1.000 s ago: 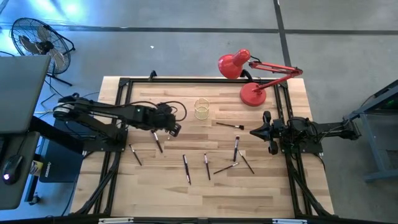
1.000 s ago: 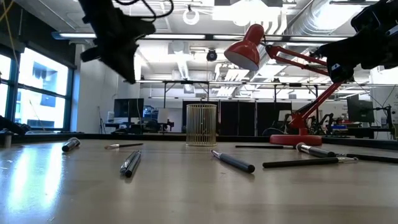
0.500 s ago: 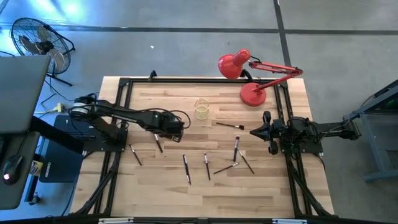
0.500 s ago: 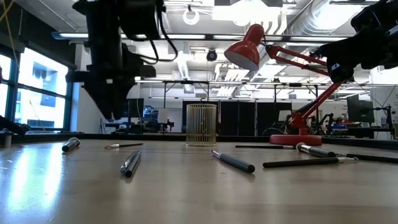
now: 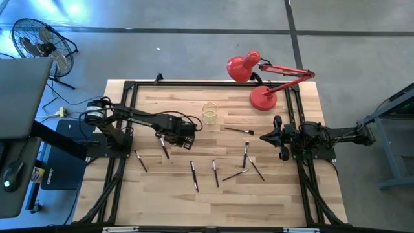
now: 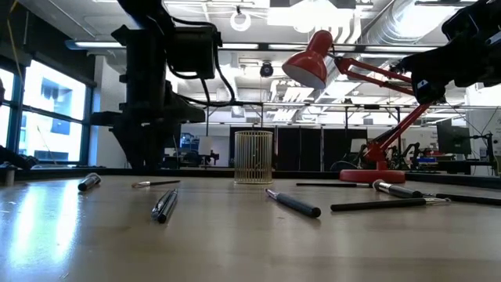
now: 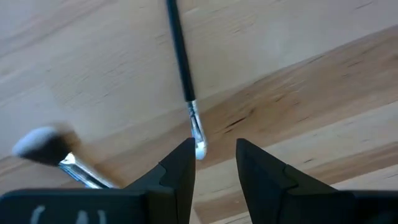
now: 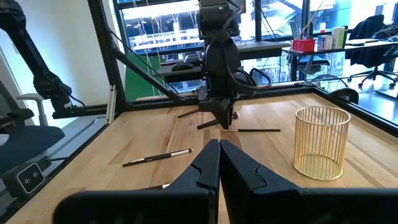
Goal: Pick & Place Makeup Brushes
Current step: Put the eyeshadow brush into the makeup brush holder
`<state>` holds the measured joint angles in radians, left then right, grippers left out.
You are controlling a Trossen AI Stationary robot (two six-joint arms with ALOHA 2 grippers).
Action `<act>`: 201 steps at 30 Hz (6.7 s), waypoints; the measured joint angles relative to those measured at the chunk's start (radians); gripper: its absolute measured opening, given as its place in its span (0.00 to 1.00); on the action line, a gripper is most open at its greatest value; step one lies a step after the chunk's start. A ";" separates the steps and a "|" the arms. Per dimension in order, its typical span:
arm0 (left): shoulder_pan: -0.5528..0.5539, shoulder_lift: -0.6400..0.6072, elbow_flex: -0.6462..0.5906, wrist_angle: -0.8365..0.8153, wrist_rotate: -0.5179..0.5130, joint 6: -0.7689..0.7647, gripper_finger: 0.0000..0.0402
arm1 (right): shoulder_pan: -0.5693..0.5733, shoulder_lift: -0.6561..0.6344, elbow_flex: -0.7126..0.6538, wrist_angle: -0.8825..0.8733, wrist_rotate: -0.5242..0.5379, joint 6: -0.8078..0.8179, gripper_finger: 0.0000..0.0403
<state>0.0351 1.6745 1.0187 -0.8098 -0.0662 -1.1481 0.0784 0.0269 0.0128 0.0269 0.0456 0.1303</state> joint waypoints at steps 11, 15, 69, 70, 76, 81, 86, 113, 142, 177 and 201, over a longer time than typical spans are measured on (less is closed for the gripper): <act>0.000 0.041 -0.001 -0.007 -0.005 0.026 0.28 | 0.000 0.000 0.000 0.001 0.000 0.000 0.01; 0.000 0.070 0.003 0.000 0.018 0.026 0.28 | 0.000 0.000 0.000 0.002 0.000 0.000 0.01; -0.185 0.109 0.371 -0.243 0.251 0.274 0.00 | 0.000 0.006 0.000 0.008 0.000 0.000 0.01; -0.190 0.109 0.371 -0.231 0.270 0.275 0.00 | 0.000 0.006 0.000 0.008 0.000 0.000 0.01; -0.193 0.109 0.371 -0.153 0.381 0.217 0.00 | 0.000 0.006 0.000 0.013 0.000 0.000 0.01; -0.165 0.109 0.372 -0.082 0.395 0.196 0.00 | 0.000 0.006 0.000 0.014 -0.002 0.025 0.01; -0.110 0.109 0.372 -0.068 0.381 0.222 0.00 | 0.003 0.045 0.000 0.008 0.013 -0.058 0.00; 0.100 0.109 0.330 -0.081 0.330 0.595 0.00 | 0.206 1.577 0.928 -0.216 0.609 -0.421 0.00; 0.096 0.109 0.330 -0.042 0.557 0.657 0.00 | 0.223 1.859 1.215 -0.318 0.715 -0.557 0.21; 0.095 0.109 0.330 0.080 0.639 0.593 0.09 | 0.217 1.859 1.215 -0.362 0.679 -0.417 0.01; 0.096 0.037 0.330 0.097 0.480 0.680 0.24 | 0.216 1.859 1.215 -0.470 0.653 -0.176 0.01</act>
<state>0.1314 1.7111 1.3487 -0.7125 0.4134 -0.4677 0.2948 1.8862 1.2278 -0.4435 0.6988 -0.0458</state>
